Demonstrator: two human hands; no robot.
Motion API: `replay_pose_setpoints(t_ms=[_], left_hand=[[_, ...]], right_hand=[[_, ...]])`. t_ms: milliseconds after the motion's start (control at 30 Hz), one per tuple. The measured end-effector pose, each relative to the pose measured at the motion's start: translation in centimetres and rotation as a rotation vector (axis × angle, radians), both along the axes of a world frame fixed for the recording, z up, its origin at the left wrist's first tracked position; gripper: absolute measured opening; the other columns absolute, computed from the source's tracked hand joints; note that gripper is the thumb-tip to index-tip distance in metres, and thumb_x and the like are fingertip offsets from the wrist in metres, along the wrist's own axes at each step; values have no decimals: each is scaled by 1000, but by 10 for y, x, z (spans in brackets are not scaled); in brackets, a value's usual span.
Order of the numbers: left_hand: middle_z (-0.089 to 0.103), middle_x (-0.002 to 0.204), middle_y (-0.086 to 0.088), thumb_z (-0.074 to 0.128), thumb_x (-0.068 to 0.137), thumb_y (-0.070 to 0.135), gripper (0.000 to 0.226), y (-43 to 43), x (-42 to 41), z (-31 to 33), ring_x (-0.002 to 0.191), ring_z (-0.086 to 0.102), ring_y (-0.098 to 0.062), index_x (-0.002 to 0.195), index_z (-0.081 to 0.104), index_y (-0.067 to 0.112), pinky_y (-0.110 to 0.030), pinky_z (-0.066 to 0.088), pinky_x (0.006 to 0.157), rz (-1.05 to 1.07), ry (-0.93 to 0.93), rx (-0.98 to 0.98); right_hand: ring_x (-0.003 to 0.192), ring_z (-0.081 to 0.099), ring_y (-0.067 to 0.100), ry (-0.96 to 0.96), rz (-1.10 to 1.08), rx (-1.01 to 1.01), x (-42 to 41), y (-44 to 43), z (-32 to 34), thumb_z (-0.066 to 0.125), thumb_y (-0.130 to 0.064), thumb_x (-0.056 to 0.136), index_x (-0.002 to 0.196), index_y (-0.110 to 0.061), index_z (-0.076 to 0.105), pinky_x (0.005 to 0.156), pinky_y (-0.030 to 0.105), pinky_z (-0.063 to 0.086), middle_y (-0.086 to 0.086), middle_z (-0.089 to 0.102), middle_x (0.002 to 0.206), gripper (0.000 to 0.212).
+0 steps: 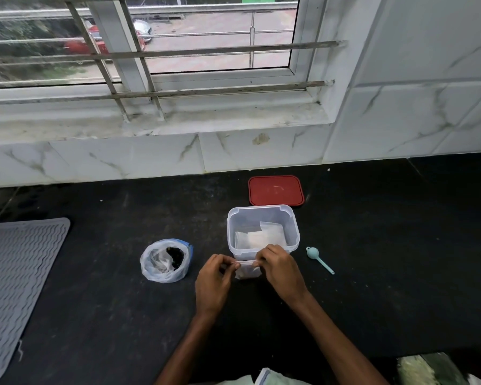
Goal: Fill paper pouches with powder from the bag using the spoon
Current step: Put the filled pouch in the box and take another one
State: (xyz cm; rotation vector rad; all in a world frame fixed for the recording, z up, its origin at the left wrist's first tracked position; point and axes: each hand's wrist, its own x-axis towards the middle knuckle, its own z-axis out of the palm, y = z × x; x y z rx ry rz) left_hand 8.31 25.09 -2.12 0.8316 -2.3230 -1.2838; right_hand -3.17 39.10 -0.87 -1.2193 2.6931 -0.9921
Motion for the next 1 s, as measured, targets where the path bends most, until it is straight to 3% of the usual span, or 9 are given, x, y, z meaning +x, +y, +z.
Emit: replay_pose_setpoints(t_ms=[200,333,533,733,900,1000], left_hand=[[65,81,16,75,82,38,13,-3,0,1,75,61,-1,78,64,32,-27,53,65,-10,-71,-39],[64,84,16,71,84,44,14,-6,-5,2,78,61,-1,84,64,32,-29,55,68,-45,-121,-79],[63,84,16,74,84,29,14,-5,-15,11,79,61,0,82,61,34,-26,53,64,-74,-98,-113],[66,87,15,72,86,18,14,-11,-17,16,79,62,-1,90,64,29,-31,56,68,-42,-53,-152],[65,87,15,71,87,18,12,-14,-18,22,78,62,-1,92,65,27,-34,57,68,-1,11,-151],[65,87,15,70,87,19,11,-18,-19,27,78,62,0,93,65,26,-34,56,67,39,29,-156]], right_hand=[[82,62,9,-8,-16,9,-2,4,1,76,-22,84,83,-15,71,67,25,55,-4,67,85,9],[87,61,9,9,-10,45,-3,5,1,73,-27,86,86,-18,71,69,29,56,-7,67,89,10],[90,61,8,57,-70,103,-5,7,-3,68,-30,91,94,-21,71,69,29,57,-9,68,95,10],[89,67,12,128,-113,132,-6,5,-2,68,-27,91,104,-24,69,62,33,59,-7,73,97,13],[76,64,15,234,-176,100,-18,-2,16,70,-32,89,89,-23,70,51,35,55,-7,70,84,9],[78,65,16,190,-197,70,-35,-11,28,71,-30,89,86,-18,72,55,37,57,-4,70,84,12]])
